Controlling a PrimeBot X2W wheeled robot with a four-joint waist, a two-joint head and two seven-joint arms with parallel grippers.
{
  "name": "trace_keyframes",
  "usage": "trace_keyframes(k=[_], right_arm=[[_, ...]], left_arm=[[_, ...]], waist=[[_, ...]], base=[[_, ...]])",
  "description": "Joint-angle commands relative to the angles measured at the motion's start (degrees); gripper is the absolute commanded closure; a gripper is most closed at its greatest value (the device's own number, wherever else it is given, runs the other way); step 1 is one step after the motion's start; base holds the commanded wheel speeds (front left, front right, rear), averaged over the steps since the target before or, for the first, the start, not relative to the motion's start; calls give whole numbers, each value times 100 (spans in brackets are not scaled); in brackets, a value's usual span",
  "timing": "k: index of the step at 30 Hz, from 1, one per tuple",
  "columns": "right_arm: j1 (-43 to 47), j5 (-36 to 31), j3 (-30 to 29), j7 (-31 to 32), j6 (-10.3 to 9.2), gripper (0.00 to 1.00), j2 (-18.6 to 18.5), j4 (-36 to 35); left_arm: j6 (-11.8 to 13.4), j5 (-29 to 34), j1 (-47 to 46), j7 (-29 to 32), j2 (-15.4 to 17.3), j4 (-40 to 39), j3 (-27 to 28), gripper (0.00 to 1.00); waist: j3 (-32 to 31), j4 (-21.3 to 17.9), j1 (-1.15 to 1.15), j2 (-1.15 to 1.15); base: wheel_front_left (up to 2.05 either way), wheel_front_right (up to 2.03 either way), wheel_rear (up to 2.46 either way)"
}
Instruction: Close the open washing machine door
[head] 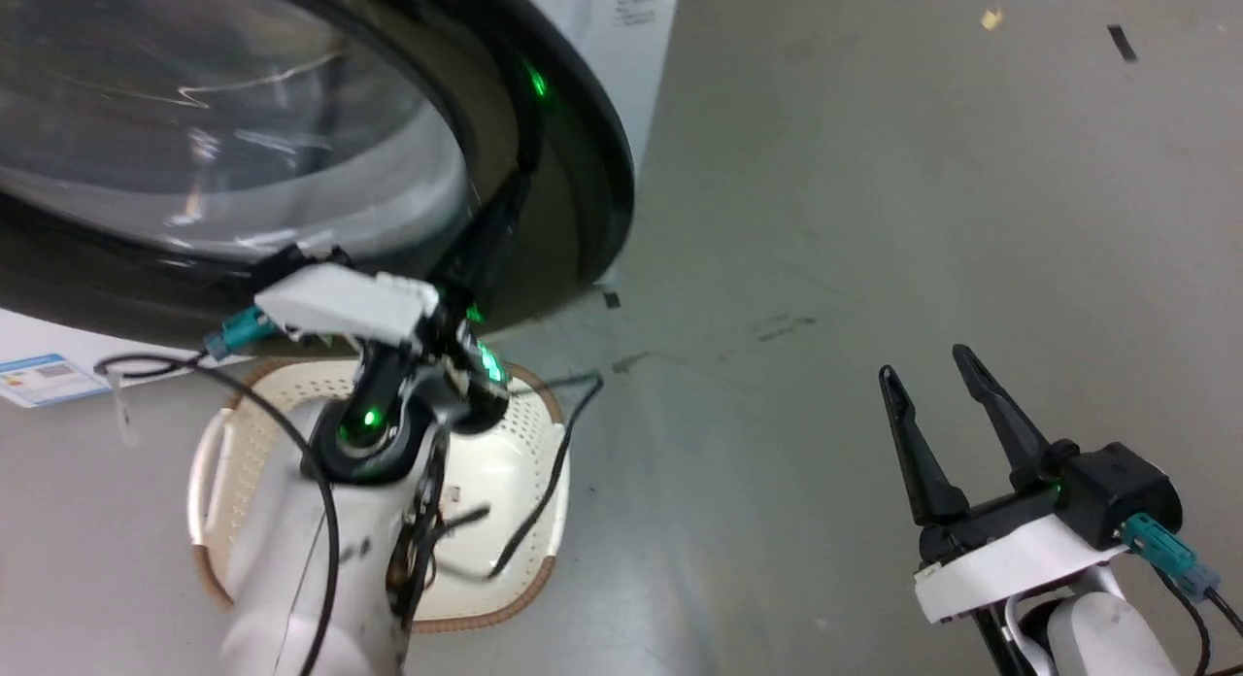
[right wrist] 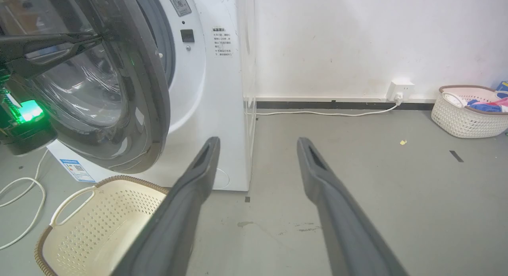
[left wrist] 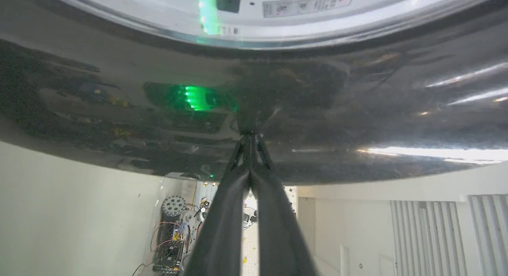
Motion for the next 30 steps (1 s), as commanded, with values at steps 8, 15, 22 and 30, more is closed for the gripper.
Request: trace_keyframes(k=[8,15,22,30], right_arm=[[-58,-14,73,-22,5,0,117,-12],[313,-115,-59,-23,5,0,-52,-139],[712,-145,-86,-23,5,0,-180,-163],[1034,-161,-87,-23,5,0,-185,-167]], left_arm=[[-413,-169,-612,-653,7,993,-214,100],[-474,539,741,-477,213,-211,-688,0],[-475,1851,2150,-1113,928,-1326,-1195,0],[-382,3779,2855,-2504,1568,-1286,-1481,0]], waist=[[-64,71,-1,-1],[-776,986,-1,-1],[-1348,1646,-1,-1],[-1690,2224,-1,-1]], base=[[0,0,0],[0,0,0],[0,0,0],[0,0,0]])
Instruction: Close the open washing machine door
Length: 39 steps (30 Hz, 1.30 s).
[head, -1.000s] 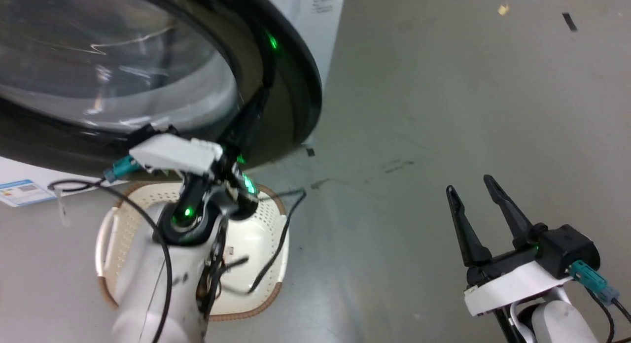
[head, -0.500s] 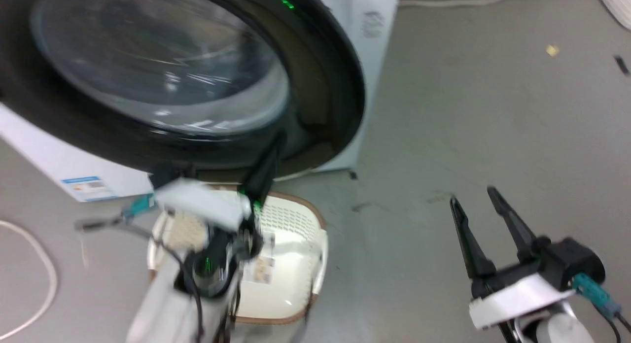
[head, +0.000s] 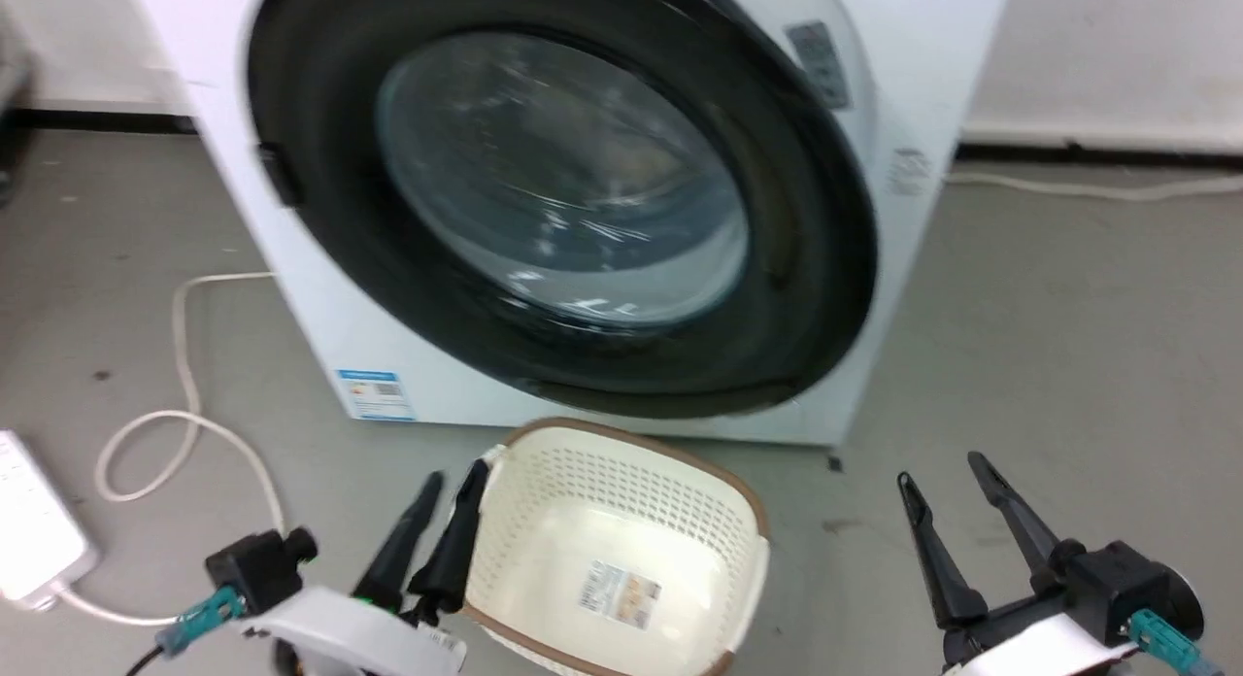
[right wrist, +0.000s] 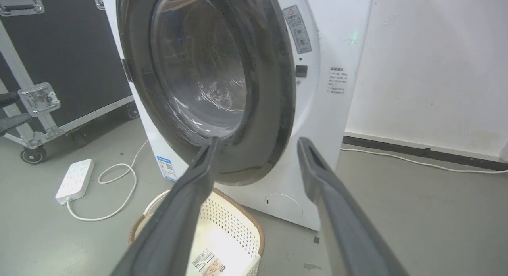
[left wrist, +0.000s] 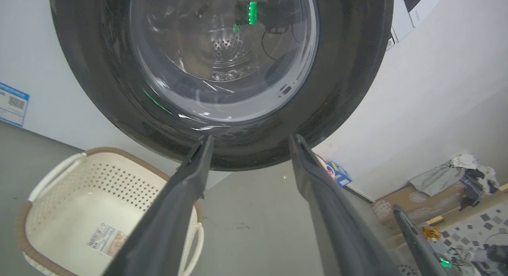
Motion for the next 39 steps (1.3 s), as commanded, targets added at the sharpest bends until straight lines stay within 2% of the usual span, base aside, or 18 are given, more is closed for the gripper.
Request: trace_keyframes(k=[1,4,6,7,8,9,10,11,12,13,17,18,19,20,21,28,36,39], right_arm=[[107,-11,-30,-23,5,0,-9,-18],[183,-13,-57,-23,5,0,14,-28],[229,-21,-50,-23,5,0,28,-26],[229,-21,-50,-23,5,0,28,-26],[268,-13,-41,-23,5,0,40,12],[268,-13,-41,-23,5,0,40,12],[281,-16,-44,-23,5,0,44,32],[301,-27,-46,-23,5,0,59,77],[301,-27,-46,-23,5,0,59,77],[316,-45,-52,-23,5,0,85,102],[325,-52,-34,-23,5,0,125,143],[302,-105,157,-23,5,0,86,224],[278,-54,212,-23,5,50,81,250],[234,-34,261,-23,5,92,49,254],[174,-13,311,-23,5,100,10,239],[-623,175,738,142,5,100,-435,16],[-2140,759,1311,597,5,100,-1512,-110],[-2699,1096,1361,778,5,100,-1874,-16]], left_arm=[[137,472,83,-217,45,77,32,0],[507,1473,162,-353,72,89,256,0],[724,2272,240,-361,-4,-134,611,0],[724,2272,240,-361,-4,-134,611,0],[868,3033,389,-363,-118,-358,903,0],[868,3033,389,-363,-118,-358,903,0],[908,3410,455,-364,-158,-456,1001,0],[952,4068,572,-365,-231,-597,1083,0],[952,4068,572,-365,-231,-597,1083,0],[979,4508,663,-365,-381,-743,1167,0],[954,4961,801,-365,-522,-727,1185,0],[892,5253,876,-366,-603,-608,1155,0],[866,5353,888,-366,-605,-564,1121,0],[846,5419,886,-366,-620,-526,1106,0],[830,5457,868,-366,-646,-499,1116,0],[737,5637,598,-366,-889,-524,1244,0],[638,5783,134,-366,-1222,-686,1272,0],[593,5780,-11,-366,-1308,-724,1301,0]], waist=[[-240,316,1,0],[-289,442,1,0],[-299,508,1,0],[-299,508,1,0],[-300,557,1,0],[-300,557,1,0],[-298,573,1,0],[-297,592,1,0],[-297,592,1,0],[-291,606,1,0],[-269,631,1,0],[-214,672,1,0],[-178,695,1,0],[-127,723,1,0],[-68,757,1,0],[584,1029,1,0],[1420,1402,1,0],[1631,1518,1,0]], base=[[0,0,0],[0,0,0],[0,0,0],[0,0,0],[0,0,0],[0,0,0],[0,0,0],[0,0,0],[0,0,0],[0,0,0],[0,0,0],[0,0,0],[0,0,0],[0,0,0],[0,0,0],[0,0,0],[0,0,0],[0,0,0]])
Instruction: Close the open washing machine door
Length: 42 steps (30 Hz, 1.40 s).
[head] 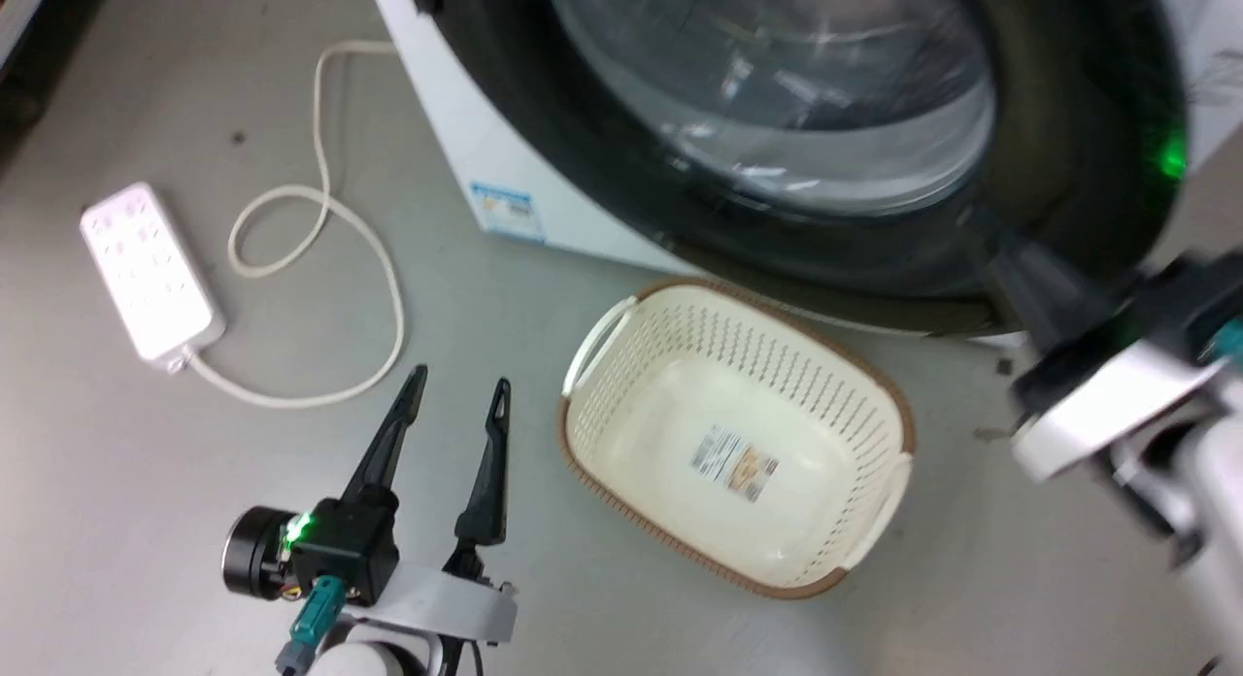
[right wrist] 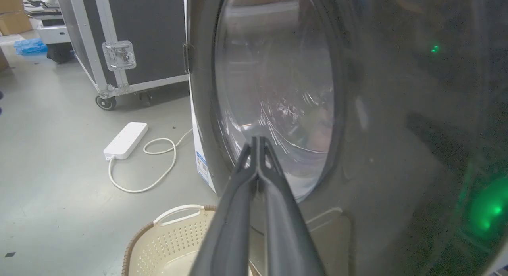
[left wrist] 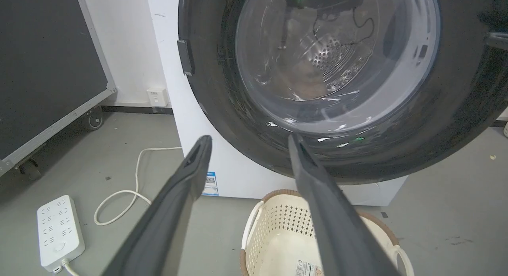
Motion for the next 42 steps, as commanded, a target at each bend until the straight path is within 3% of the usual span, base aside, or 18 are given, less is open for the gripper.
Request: trace_keyframes(k=[1,6,23,31,37,38,39,42], right_arm=[[-235,89,-17,63,5,100,-170,71],[-725,249,-313,230,5,100,-568,487],[-1948,395,-817,538,5,100,-1010,1693],[-2410,281,-867,310,5,100,-914,2200],[-2046,296,-606,-60,5,98,-702,2365],[-1958,245,-597,-168,5,77,-681,2350],[-1861,150,-576,-251,5,0,-663,2343],[-1485,-31,-581,-472,5,0,-427,2260]], left_arm=[[-42,22,-92,-30,-38,-27,17,0],[-82,-1,-198,-30,-144,-29,34,0],[-141,-134,-431,-30,-244,-56,62,0],[-49,-184,-487,-30,-247,-41,-6,0],[-65,-182,-417,-30,-247,82,94,0],[-78,-174,-400,-30,-247,105,129,0],[-94,-167,-379,-30,-247,130,165,0],[-137,-157,-287,-30,-247,206,304,0]], waist=[[291,237,-2,0],[473,397,-2,0],[857,544,-2,0],[856,449,-2,0],[387,248,-2,0],[288,210,-2,0],[195,174,-2,0],[-148,26,-2,0]], base=[[0,0,0],[0,0,0],[0,0,0],[0,0,0],[0,0,0],[0,0,0],[0,0,0],[0,0,0]])
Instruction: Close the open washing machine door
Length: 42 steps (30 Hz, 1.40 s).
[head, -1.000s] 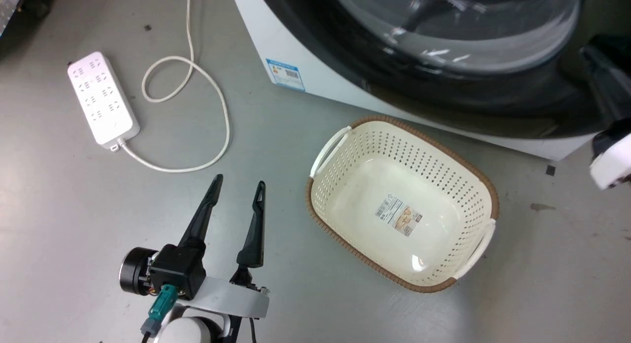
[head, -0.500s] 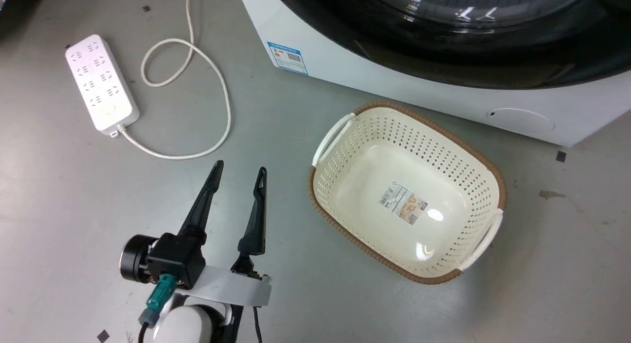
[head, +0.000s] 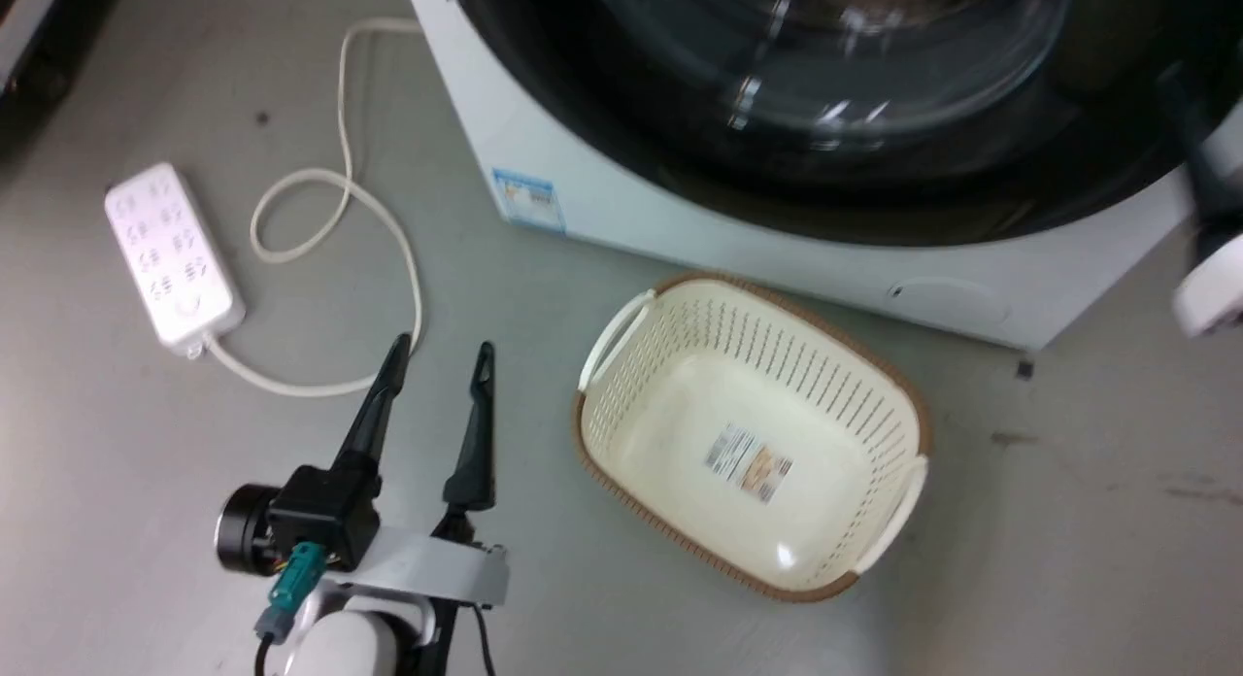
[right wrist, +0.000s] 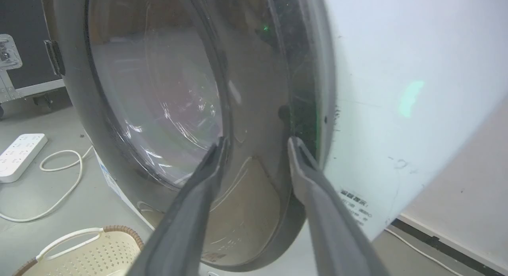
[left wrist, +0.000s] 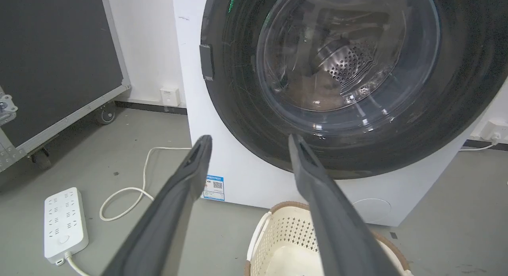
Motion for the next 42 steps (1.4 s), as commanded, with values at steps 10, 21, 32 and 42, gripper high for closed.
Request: trace_keyframes(k=[10,21,32,42], right_arm=[[1840,-521,-724,-298,-8,0,1209,-1131],[3938,-1370,-1838,-58,-8,0,2284,-2683],[4712,-1961,-1868,-209,-8,0,2704,-2549],[4673,-2018,-1907,-296,-2,100,2776,-2373]], left_arm=[[-174,92,604,-31,14,225,470,0],[-354,201,963,-31,62,358,507,0],[-391,381,1074,-32,66,531,387,0],[-416,359,1030,7,67,607,352,100]], waist=[[-1347,-763,0,0],[-1770,-983,0,0],[-1852,-1026,0,0],[-1856,-1052,0,0]], base=[[0,0,0],[0,0,0],[0,0,0],[0,0,0]])
